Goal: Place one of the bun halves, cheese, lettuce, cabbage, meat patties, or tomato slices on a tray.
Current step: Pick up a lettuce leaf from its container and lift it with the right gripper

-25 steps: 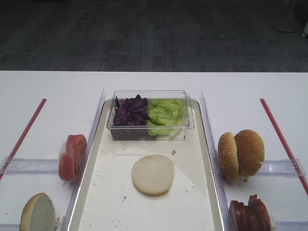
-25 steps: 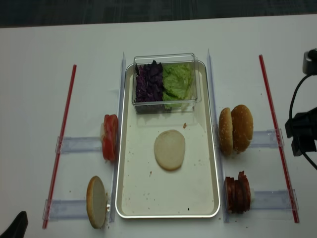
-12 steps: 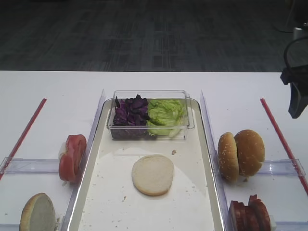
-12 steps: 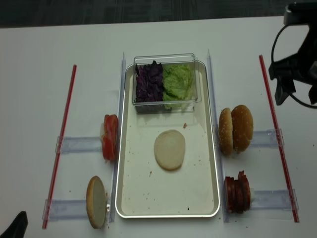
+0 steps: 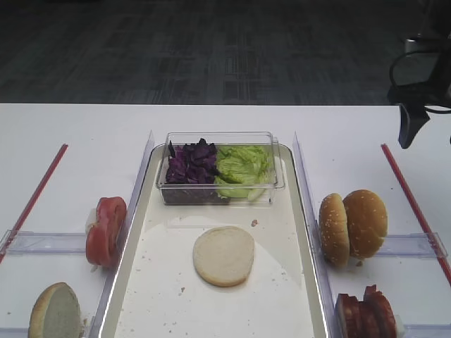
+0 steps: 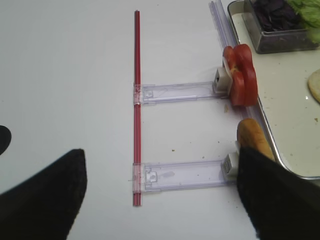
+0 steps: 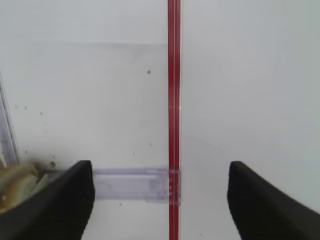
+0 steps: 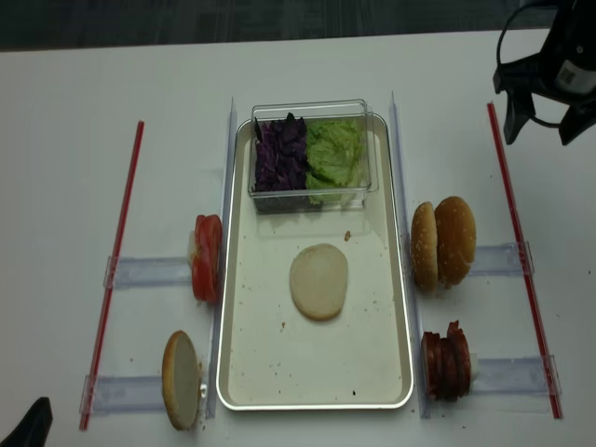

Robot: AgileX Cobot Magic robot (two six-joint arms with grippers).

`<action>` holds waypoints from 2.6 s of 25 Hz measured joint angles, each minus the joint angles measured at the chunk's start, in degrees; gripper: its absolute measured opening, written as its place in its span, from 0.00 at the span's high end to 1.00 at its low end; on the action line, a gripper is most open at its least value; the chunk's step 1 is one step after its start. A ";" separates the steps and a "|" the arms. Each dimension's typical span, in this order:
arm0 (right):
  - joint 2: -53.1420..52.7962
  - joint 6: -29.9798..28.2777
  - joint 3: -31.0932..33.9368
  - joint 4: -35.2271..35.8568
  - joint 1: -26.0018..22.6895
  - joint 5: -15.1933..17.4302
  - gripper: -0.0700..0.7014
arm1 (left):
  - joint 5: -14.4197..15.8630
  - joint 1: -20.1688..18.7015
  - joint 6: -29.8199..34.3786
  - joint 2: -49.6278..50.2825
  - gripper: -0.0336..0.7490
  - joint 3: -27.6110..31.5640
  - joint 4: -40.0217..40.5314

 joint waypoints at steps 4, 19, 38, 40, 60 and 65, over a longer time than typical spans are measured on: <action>4.75 -0.04 -6.20 0.39 0.00 -0.12 0.17 | 0.00 0.00 0.00 0.00 0.24 0.00 0.00; 7.23 3.06 -8.13 -0.05 2.99 -0.19 0.17 | 0.00 0.00 0.00 0.00 0.24 0.00 0.00; 11.64 17.29 -17.39 -0.07 25.19 0.05 0.18 | 0.00 0.00 0.00 0.00 0.24 0.00 0.00; 13.05 18.36 -19.02 -0.07 27.11 0.15 0.19 | 0.00 0.00 0.00 0.00 0.24 0.00 0.00; 20.30 22.42 -27.57 -1.53 32.74 0.28 0.19 | 0.00 0.00 0.00 0.00 0.24 0.00 0.00; 21.29 22.19 -27.62 -2.50 32.74 0.28 0.19 | 0.00 0.00 0.00 0.00 0.24 0.00 0.00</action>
